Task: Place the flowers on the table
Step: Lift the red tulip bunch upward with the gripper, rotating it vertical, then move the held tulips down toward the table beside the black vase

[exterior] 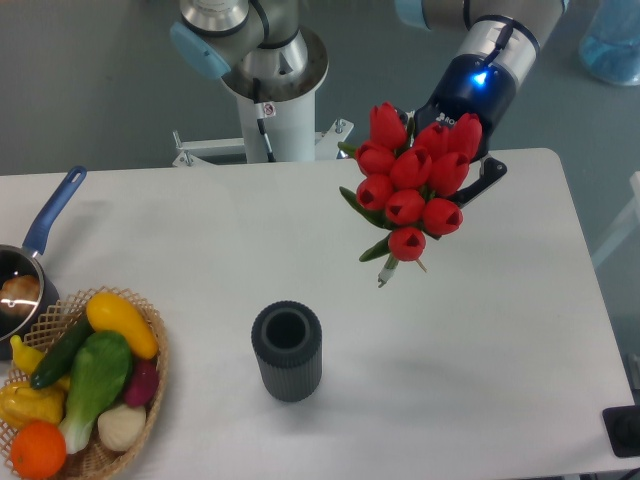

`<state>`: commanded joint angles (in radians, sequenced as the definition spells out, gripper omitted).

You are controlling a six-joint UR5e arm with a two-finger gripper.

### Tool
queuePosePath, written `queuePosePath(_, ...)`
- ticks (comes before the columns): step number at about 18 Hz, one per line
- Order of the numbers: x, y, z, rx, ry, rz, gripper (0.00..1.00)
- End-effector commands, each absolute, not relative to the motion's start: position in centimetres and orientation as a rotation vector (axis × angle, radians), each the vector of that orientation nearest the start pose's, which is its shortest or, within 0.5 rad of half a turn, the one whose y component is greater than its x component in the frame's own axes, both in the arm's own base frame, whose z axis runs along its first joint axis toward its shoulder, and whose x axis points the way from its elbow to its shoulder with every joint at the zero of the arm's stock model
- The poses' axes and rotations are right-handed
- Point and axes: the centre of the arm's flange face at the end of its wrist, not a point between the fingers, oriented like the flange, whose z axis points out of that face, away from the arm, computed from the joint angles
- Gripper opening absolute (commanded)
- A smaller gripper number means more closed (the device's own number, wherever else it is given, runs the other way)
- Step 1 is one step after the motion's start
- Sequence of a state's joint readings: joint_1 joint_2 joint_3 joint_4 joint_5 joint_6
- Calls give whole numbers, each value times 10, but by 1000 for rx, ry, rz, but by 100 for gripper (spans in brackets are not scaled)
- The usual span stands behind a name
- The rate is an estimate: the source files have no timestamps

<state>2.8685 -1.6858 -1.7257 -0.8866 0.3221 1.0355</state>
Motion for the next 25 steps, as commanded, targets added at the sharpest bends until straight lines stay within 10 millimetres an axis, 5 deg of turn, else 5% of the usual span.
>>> queuePosePath(19,-423,334,523,-2230,-91,162,44)
queuePosePath(25,-402,357,489,-2504,-108,281,49)
